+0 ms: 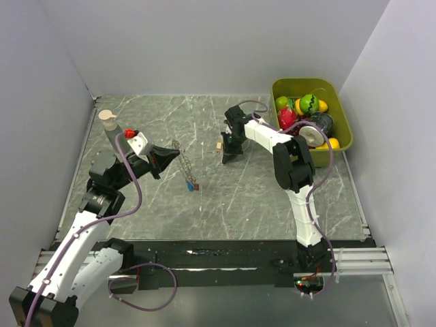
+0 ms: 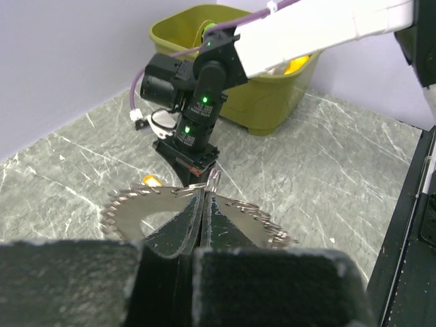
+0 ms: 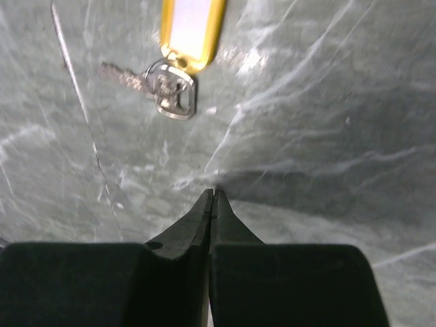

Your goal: Put the keys on the keyring

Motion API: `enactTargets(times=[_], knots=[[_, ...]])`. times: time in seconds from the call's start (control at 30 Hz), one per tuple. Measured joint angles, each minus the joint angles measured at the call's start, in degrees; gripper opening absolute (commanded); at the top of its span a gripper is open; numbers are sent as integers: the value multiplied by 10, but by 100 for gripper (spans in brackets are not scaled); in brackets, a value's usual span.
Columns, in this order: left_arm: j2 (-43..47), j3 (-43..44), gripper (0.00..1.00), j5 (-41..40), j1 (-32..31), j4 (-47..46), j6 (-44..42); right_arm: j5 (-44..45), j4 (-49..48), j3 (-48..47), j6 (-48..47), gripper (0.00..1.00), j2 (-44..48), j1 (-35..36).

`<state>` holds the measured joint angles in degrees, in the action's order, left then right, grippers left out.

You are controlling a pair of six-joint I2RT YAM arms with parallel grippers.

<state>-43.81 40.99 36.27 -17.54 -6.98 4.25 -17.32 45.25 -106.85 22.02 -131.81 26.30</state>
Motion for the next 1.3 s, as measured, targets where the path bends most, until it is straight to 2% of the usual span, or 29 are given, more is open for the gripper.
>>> enactTargets(times=[0.1, 0.13, 0.17, 0.27, 0.4, 0.47, 0.97, 1.3], knots=[[0, -3, 1, 0, 0, 0, 0, 3, 0, 0, -6, 16, 13, 2], [0, -3, 1, 0, 0, 1, 0, 5, -1, 0, -7, 28, 16, 2], [1, -3, 1, 0, 0, 1, 0, 8, -1, -4, -9, 33, 19, 2], [1, -4, 1, 0, 0, 0, 0, 19, 16, -66, -13, 41, 5, 2], [0, -5, 1, 3, 0, -1, 2, 23, 23, -191, -15, 42, -39, 3], [-1, -5, 1, 4, 0, -1, 5, 23, 17, -213, -12, 41, -49, 4], [-3, -14, 1, 21, 0, -21, 13, 42, 6, -215, 31, 41, -119, 8], [-1, -14, 1, 25, 0, -18, 12, 41, 31, -234, 38, 31, -128, 19]])
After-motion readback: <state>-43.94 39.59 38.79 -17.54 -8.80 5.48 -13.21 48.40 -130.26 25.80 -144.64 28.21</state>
